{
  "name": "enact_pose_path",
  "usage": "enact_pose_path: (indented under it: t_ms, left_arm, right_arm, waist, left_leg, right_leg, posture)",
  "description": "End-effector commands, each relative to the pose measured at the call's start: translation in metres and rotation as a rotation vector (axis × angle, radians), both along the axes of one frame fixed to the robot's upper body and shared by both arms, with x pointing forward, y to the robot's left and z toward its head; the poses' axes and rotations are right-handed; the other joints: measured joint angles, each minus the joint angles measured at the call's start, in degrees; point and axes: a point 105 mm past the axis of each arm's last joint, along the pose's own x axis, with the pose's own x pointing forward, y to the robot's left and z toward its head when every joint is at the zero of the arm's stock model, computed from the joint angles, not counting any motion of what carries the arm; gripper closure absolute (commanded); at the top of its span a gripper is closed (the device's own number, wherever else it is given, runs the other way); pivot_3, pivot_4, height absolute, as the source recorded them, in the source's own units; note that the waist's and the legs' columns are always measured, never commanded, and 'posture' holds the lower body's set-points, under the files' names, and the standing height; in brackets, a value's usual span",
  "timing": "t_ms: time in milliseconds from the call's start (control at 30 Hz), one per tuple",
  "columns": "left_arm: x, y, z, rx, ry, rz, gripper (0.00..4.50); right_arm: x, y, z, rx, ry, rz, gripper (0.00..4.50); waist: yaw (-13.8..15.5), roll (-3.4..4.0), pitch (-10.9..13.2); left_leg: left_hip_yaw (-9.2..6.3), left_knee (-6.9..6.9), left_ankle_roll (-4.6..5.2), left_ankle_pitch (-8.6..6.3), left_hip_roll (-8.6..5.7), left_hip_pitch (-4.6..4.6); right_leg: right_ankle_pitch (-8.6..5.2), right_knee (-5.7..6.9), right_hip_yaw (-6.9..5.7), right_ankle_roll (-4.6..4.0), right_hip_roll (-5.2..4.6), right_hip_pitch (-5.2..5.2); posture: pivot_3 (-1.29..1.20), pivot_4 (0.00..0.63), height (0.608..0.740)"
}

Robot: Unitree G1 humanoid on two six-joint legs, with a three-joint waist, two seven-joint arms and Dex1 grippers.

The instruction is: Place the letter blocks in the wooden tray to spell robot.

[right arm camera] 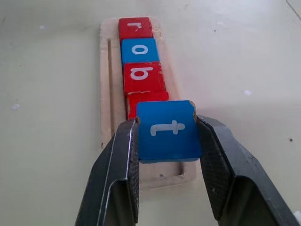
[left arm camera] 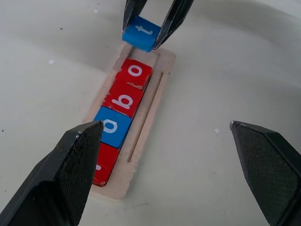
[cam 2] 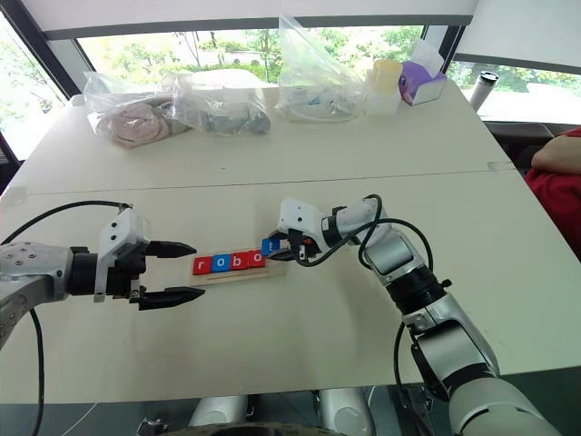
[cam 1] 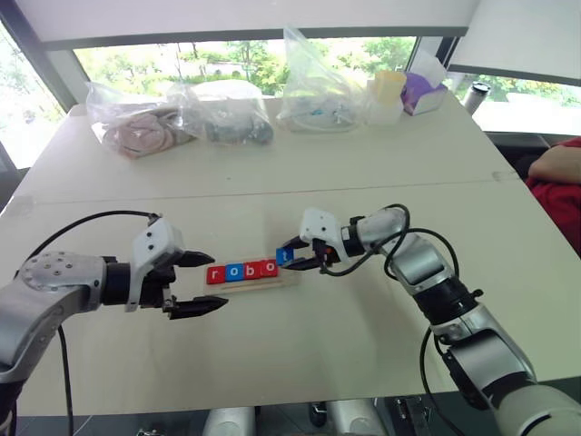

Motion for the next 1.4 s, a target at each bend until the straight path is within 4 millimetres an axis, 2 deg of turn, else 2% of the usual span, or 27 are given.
enact_pose_path:
  t_ms: [33,567,800,1000,1033,1233,1400]
  left_arm:
    - [0.001,-0.004,0.004,-0.002,-0.028,-0.020,0.00]
    - [-0.001,-0.002,0.007,0.015,-0.042,0.003,0.00]
    - [-0.001,-0.004,0.007,0.010,-0.046,0.009,0.00]
    - [0.001,-0.003,0.006,0.012,-0.046,0.013,0.00]
    - [0.001,-0.003,0.006,0.012,-0.046,0.013,0.00]
    - [0.006,-0.002,0.006,0.016,-0.056,0.016,0.00]
    - [0.008,-0.001,0.007,0.019,-0.058,0.017,0.00]
  right_arm:
    - [-0.002,0.000,0.005,-0.002,-0.047,0.016,3.33]
    - [-0.002,0.005,-0.019,-0.033,-0.029,0.032,3.33]
    - [0.000,0.009,-0.018,-0.023,-0.024,0.032,3.33]
    - [0.003,0.009,-0.012,0.005,-0.028,0.005,0.34]
    - [0.004,0.009,-0.011,0.011,-0.030,-0.001,0.05]
    - [0.019,0.004,0.024,0.118,-0.068,-0.103,0.05]
    - [0.014,-0.017,0.020,0.058,-0.131,-0.110,0.05]
  waist:
    - [0.0,0.00,0.0]
    - [0.0,0.00,0.0]
    - [-0.1,0.00,0.0]
    - [0.0,0.00,0.0]
    - [0.0,0.00,0.0]
    - [0.0,0.00,0.0]
    - [0.2,0.00,0.0]
  left_leg:
    - [0.00,0.00,0.00,0.00,0.00,0.00]
    - [-0.01,0.00,0.00,0.00,0.00,0.00]
    - [-0.01,0.00,0.00,0.00,0.00,0.01]
    - [-0.01,0.00,0.00,0.00,0.00,0.01]
    - [-0.01,0.00,0.00,0.00,0.00,0.01]
    - [-0.01,0.00,0.00,0.00,0.00,0.00]
    - [-0.01,-0.02,0.00,0.00,-0.01,-0.03]
  right_leg:
    - [0.00,0.00,0.00,0.00,0.00,0.00]
    - [-0.01,0.00,0.00,0.02,0.01,0.00]
    - [-0.01,0.01,0.00,0.01,0.01,0.00]
    - [-0.01,0.01,0.00,0.00,0.01,0.00]
    - [-0.01,0.01,0.00,0.00,0.01,0.00]
    - [0.00,0.01,0.00,-0.01,0.01,0.00]
    - [-0.01,-0.03,0.00,0.01,-0.02,0.00]
  posture:
    - [0.00,0.150,0.740]
    - [0.00,0.150,0.740]
    - [0.00,0.150,0.740]
    - [0.00,0.150,0.740]
    - [0.00,0.150,0.740]
    - [0.00,0.150,0.740]
    - [0.00,0.150,0.740]
